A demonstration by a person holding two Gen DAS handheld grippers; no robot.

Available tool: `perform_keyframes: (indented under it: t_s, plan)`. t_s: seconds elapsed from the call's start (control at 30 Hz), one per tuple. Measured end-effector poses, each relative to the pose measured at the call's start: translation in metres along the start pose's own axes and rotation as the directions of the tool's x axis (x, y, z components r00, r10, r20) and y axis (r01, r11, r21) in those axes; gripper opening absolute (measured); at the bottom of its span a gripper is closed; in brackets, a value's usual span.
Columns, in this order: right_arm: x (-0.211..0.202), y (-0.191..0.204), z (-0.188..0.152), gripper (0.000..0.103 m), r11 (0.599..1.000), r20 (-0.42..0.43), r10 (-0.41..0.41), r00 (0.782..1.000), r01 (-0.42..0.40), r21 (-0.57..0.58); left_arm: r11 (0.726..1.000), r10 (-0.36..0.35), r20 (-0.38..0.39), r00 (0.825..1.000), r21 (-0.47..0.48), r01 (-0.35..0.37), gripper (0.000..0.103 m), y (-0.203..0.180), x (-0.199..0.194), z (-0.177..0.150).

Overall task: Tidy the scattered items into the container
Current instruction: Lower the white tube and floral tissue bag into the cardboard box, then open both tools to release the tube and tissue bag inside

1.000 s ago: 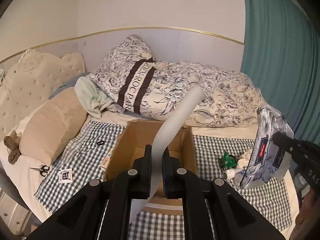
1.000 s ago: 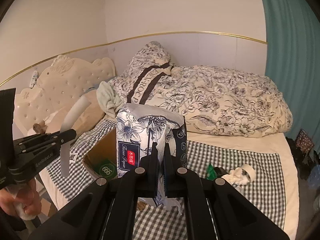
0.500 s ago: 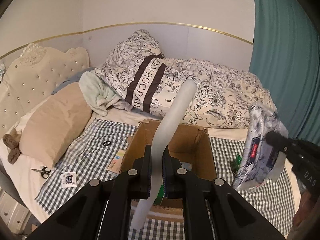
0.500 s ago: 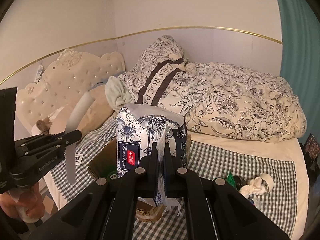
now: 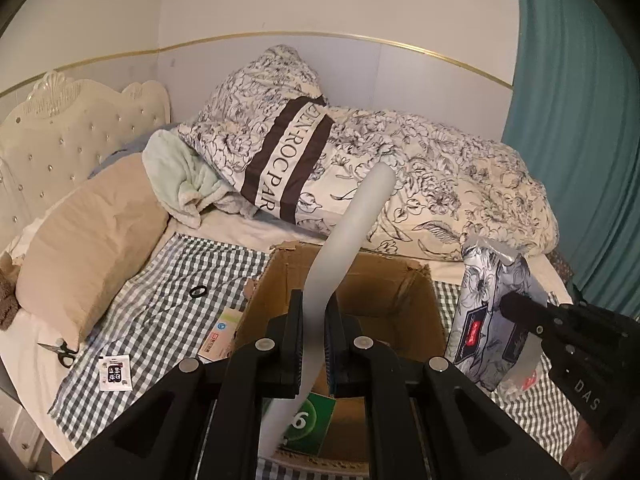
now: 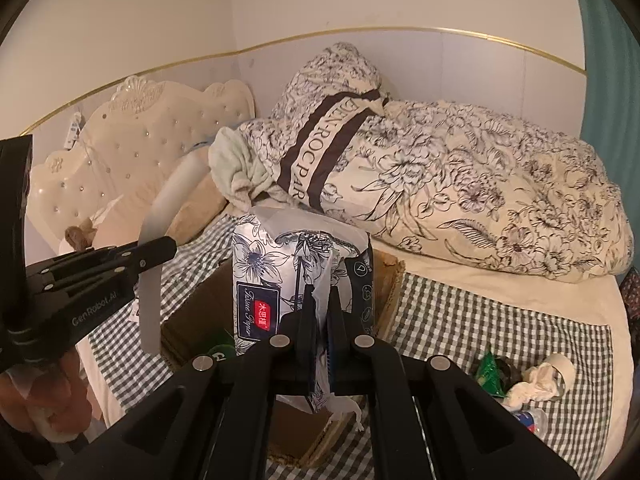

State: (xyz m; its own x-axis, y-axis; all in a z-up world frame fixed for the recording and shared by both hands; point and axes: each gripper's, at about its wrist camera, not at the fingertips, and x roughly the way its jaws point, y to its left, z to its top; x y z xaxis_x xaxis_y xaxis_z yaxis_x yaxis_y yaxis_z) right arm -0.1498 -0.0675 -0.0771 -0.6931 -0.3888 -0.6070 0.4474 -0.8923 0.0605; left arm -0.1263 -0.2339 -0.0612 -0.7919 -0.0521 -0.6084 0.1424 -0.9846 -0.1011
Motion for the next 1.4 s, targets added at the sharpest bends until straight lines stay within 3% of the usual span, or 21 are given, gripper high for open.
perform_keyframes:
  t_s: [0.7, 0.97, 1.0, 1.03, 1.1, 1.17, 1.4]
  plan:
    - [0.102, 0.004, -0.01, 0.003, 0.999, -0.127, 0.025, 0.992, -0.028, -0.021, 1.0, -0.002, -0.152, 0.988, -0.01, 0.001, 0.01, 0.02, 0.103, -0.015]
    - [0.117, 0.003, -0.017, 0.003, 0.999, -0.159, 0.026, 0.987, -0.029, -0.018, 1.0, 0.011, -0.183, 0.983, -0.018, -0.015, 0.023, 0.022, 0.117, -0.022]
    - [0.117, 0.003, -0.017, 0.003, 0.999, -0.16, 0.025, 0.987, -0.028, -0.017, 1.0, 0.013, -0.182, 0.983, -0.018, -0.016, 0.029, 0.022, 0.116, -0.022]
    - [0.117, 0.003, -0.017, 0.004, 1.0, -0.16, 0.023, 0.987, -0.026, -0.016, 1.0, 0.014, -0.181, 0.983, -0.02, -0.018, 0.042, 0.022, 0.115, -0.022]
    - [0.114, 0.003, -0.016, 0.015, 1.0, -0.157, 0.014, 0.988, -0.016, -0.013, 0.999, 0.019, -0.169, 0.986, -0.025, -0.024, 0.057, 0.023, 0.111, -0.02]
    - [0.109, 0.001, -0.015, 0.044, 1.0, -0.145, 0.005, 0.989, -0.006, -0.006, 0.999, 0.022, -0.16, 0.987, -0.028, -0.027, 0.058, 0.023, 0.106, -0.017]
    - [0.085, -0.004, -0.01, 0.047, 1.0, -0.115, -0.008, 0.993, 0.009, 0.01, 0.999, 0.024, -0.128, 0.991, -0.033, -0.029, 0.063, 0.018, 0.084, -0.007]
